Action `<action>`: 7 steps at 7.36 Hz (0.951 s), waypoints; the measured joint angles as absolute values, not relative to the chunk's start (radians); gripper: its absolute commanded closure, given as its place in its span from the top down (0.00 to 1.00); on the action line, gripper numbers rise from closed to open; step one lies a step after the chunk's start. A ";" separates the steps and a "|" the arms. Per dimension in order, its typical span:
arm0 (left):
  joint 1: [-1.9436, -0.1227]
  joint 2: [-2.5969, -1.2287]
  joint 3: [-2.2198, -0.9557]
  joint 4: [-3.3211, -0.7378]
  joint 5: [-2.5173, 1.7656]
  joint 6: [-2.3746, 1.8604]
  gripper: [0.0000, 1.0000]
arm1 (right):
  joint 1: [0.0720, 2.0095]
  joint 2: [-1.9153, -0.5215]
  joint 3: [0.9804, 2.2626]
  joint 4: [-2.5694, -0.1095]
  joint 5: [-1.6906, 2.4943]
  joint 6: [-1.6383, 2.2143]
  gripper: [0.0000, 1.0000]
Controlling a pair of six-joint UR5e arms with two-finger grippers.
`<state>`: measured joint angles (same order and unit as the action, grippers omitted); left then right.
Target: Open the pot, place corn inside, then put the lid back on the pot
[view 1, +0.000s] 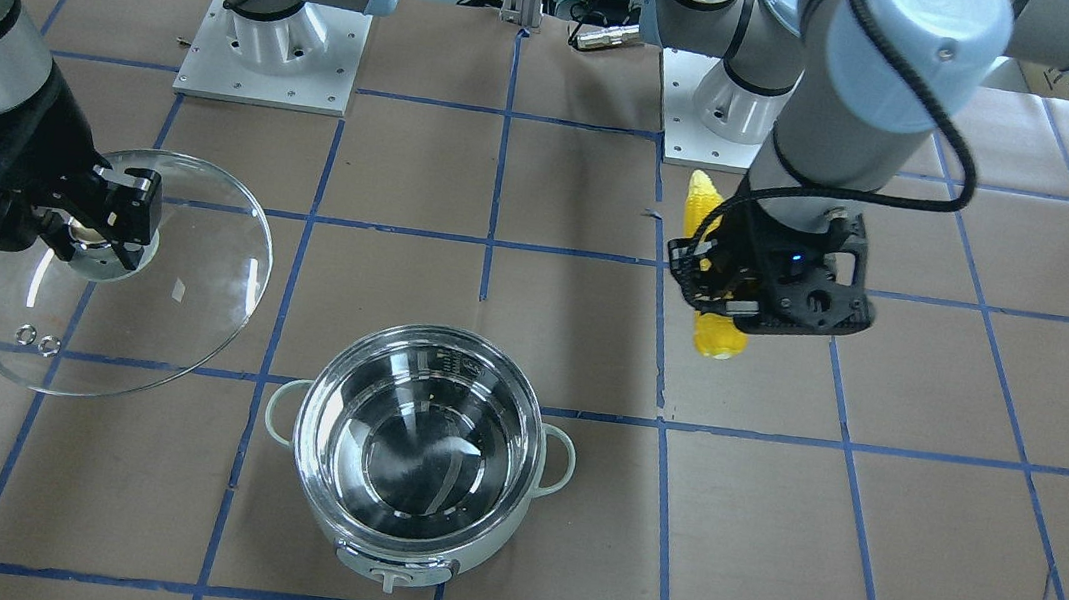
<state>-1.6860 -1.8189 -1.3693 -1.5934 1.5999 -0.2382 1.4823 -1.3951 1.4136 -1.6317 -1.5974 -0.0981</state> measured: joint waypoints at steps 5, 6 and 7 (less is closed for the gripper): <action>-1.938 -2.260 -0.872 -1.591 1.558 -0.467 0.05 | 1.459 -1.426 1.489 -1.688 -1.585 -0.109 0.05; -1.952 -2.296 -0.842 -1.591 1.552 -0.475 0.05 | 1.459 -1.426 1.489 -1.694 -1.583 -0.110 0.05; -1.957 -2.311 -0.836 -1.591 1.543 -0.474 0.05 | 1.459 -1.427 1.489 -1.697 -1.582 -0.110 0.05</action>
